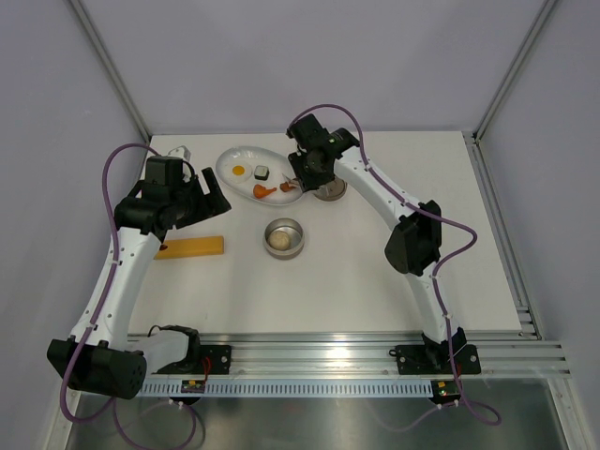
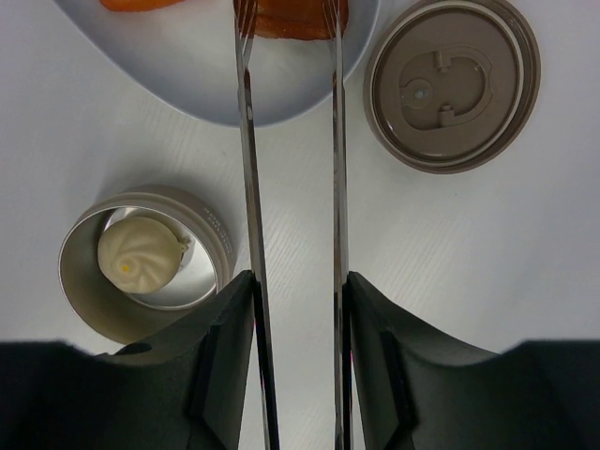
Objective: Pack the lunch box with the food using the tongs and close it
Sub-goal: Adjust the fake food on the plate.
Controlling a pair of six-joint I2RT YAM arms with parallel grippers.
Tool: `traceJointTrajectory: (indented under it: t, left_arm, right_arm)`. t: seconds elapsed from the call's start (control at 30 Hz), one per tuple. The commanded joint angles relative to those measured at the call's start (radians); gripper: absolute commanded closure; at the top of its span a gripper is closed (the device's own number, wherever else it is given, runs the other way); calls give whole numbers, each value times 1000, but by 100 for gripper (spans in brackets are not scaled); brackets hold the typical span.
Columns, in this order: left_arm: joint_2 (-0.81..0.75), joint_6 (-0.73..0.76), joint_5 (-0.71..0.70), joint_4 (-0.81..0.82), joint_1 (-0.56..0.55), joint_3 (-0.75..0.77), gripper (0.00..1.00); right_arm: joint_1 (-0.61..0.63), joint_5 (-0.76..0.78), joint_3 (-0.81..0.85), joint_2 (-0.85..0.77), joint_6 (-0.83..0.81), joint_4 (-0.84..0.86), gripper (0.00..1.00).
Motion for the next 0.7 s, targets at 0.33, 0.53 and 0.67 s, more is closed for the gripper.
traceJointTrajectory:
  t: [0.33, 0.53, 0.67]
  left_arm:
    - [-22, 12, 5, 24, 5, 1, 16]
    - [-21, 13, 6, 23, 4, 1, 16]
    - [-21, 12, 8, 23, 5, 0, 16]
  right_arm:
    - [-15, 4, 151, 14, -42, 19, 50]
    - [-46, -15, 182, 57, -28, 24, 50]
    - [-63, -41, 154, 70, -27, 27, 50]
